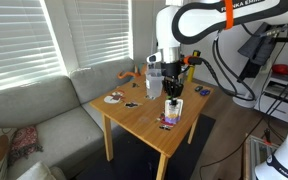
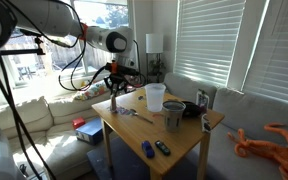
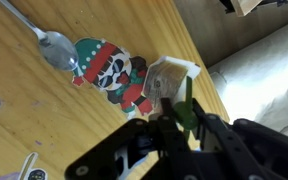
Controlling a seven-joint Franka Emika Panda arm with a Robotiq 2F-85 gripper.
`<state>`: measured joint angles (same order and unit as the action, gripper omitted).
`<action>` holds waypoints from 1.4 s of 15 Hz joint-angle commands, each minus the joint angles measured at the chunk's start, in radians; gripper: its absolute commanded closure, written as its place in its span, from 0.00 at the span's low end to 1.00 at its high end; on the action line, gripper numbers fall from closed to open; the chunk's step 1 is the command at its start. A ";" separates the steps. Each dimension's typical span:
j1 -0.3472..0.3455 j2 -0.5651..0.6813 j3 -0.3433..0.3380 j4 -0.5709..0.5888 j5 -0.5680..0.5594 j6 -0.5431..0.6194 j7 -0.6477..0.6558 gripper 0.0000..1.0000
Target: Pick up the silver cup from the clear cup and put it on the table, pick up both white and purple packets with green lids and put them in the clear cup one by one
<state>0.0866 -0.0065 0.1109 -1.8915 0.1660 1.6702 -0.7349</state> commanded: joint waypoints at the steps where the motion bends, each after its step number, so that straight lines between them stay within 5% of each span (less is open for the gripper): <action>1: 0.004 -0.053 -0.007 -0.018 0.008 -0.005 0.006 0.95; 8: -0.017 -0.131 -0.047 0.108 -0.014 -0.151 0.086 0.95; 13: -0.021 -0.151 -0.081 0.163 -0.006 -0.125 0.136 0.95; 14: -0.023 -0.156 -0.086 0.176 -0.006 -0.125 0.140 0.79; 17: -0.020 -0.149 -0.085 0.168 -0.006 -0.125 0.139 0.79; 18: -0.020 -0.144 -0.084 0.168 -0.006 -0.125 0.139 0.95; 21: -0.050 -0.107 -0.113 0.244 -0.002 -0.068 0.198 0.95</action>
<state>0.0556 -0.1438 0.0266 -1.7209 0.1616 1.5708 -0.5849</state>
